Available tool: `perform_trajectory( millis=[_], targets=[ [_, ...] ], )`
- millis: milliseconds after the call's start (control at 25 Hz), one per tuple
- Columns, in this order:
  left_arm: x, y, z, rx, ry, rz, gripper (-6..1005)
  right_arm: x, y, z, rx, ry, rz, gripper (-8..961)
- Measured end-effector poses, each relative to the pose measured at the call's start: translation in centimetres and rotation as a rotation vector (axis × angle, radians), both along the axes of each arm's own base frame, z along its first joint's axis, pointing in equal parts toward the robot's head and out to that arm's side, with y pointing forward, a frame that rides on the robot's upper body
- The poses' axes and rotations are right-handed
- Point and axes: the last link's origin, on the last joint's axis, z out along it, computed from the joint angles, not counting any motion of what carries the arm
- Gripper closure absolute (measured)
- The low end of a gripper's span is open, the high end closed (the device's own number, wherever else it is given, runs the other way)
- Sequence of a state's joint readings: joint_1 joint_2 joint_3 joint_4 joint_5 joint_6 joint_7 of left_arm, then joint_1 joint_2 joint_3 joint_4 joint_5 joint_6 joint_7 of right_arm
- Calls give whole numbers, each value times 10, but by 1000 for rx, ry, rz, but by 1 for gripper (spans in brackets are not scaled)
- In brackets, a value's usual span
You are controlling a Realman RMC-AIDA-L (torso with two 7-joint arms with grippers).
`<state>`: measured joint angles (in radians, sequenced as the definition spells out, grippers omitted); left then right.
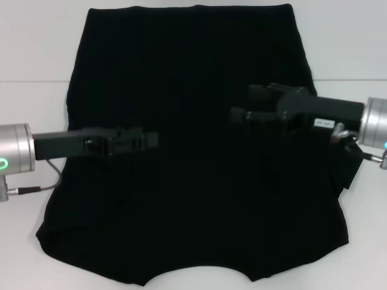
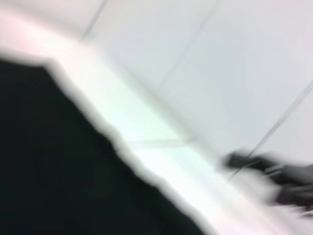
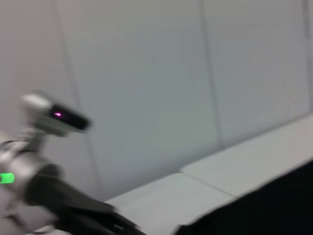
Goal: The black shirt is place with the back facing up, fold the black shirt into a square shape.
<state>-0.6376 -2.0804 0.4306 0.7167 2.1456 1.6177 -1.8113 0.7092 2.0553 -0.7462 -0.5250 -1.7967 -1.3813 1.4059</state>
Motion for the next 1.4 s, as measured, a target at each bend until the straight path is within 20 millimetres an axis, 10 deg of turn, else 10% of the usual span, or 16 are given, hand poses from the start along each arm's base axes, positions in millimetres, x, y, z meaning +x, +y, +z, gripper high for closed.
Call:
perform_trajectory(
  millis=[720, 1400],
  targets=[
    [17, -29, -31, 97, -54, -382, 97, 106, 8, 84, -57, -165, -793, 36],
    [20, -39, -51, -32, 71, -512, 69, 121, 3, 76, -90, -215, -929, 37]
  ],
)
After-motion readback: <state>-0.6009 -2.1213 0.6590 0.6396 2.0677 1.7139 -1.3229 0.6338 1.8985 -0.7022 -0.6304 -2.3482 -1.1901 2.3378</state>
